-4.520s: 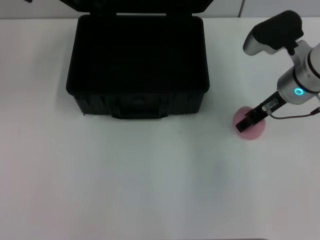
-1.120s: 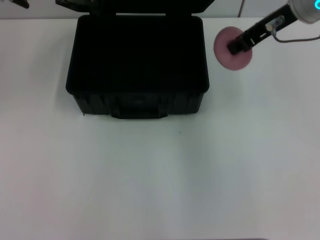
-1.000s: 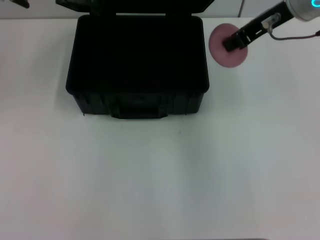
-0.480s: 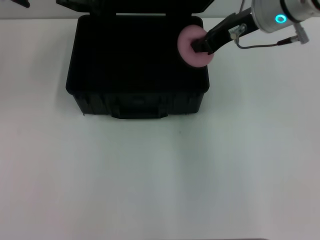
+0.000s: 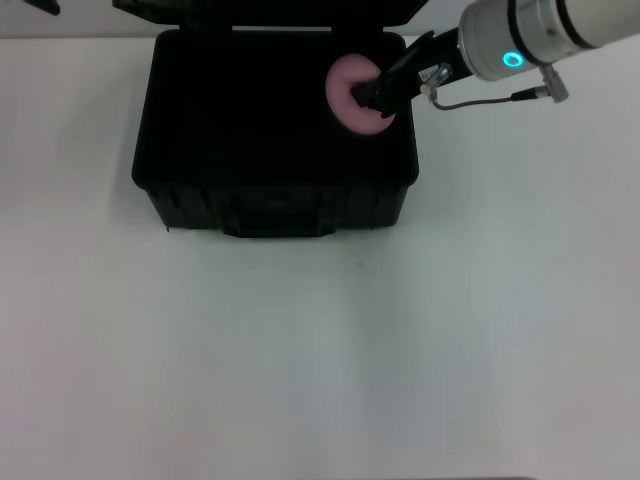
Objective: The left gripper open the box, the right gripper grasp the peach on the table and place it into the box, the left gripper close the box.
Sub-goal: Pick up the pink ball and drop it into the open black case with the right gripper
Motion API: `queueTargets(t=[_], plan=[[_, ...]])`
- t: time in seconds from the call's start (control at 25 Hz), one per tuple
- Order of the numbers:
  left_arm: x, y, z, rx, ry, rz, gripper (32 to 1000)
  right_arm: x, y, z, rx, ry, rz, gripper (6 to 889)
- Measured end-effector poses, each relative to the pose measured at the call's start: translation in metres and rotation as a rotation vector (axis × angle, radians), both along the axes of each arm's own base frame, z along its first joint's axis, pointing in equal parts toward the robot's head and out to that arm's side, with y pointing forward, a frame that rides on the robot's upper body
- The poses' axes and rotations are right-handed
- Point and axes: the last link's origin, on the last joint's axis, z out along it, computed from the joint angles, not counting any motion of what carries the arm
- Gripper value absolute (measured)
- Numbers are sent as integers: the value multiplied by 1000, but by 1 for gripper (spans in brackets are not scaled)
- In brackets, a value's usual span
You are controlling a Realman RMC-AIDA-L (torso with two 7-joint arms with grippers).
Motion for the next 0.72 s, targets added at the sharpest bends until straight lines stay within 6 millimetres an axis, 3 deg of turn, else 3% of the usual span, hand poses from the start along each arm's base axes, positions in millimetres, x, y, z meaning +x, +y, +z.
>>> queueTargets(t=[0.72], plan=[[1, 0, -1, -3, -2, -2, 410, 11, 7, -12, 45, 12, -8, 44]])
